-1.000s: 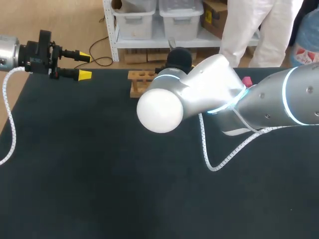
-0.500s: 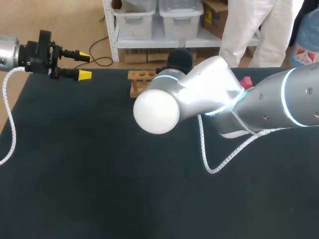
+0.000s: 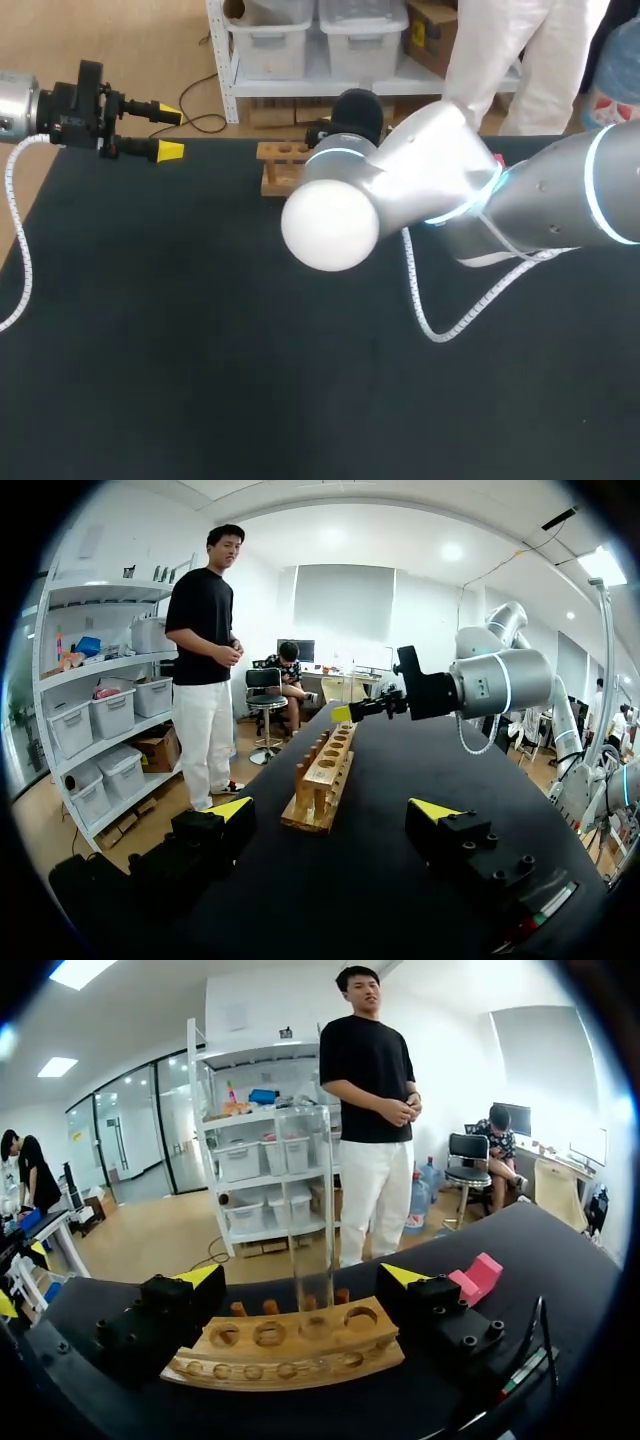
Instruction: Grasp the test tube, adjust it, and insert it.
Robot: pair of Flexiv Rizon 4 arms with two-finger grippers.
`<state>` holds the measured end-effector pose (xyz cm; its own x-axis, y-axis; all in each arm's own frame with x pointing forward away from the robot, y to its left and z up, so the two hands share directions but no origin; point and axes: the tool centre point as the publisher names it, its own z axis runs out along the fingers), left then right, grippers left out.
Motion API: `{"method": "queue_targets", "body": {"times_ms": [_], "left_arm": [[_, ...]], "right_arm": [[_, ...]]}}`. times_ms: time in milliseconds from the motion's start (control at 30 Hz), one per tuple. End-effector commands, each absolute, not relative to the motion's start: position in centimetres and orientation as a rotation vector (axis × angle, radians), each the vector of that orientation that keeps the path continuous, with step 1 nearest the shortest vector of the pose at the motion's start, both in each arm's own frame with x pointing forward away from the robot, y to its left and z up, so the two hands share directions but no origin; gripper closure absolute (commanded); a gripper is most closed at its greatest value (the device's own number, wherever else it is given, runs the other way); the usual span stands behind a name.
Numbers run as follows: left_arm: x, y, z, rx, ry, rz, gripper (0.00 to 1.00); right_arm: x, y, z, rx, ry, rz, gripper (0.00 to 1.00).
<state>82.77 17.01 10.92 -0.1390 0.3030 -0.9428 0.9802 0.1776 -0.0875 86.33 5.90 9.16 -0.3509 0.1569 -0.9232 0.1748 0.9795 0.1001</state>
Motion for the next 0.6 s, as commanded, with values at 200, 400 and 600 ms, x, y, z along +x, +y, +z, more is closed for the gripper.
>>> {"method": "queue_targets", "body": {"times_ms": [200,400,600], "left_arm": [[82.6,17.0,10.9,1.253,1.601,-0.997,0.00],[82.6,17.0,10.9,1.253,1.601,-0.997,0.00],[82.6,17.0,10.9,1.253,1.601,-0.997,0.00]], "right_arm": [[82.7,4.9,11.5,0.108,1.966,0.164,0.00],[81.2,5.0,12.5,0.024,1.978,0.221,0.00],[80.3,5.4,13.1,-0.017,1.975,0.254,0.00]]}}
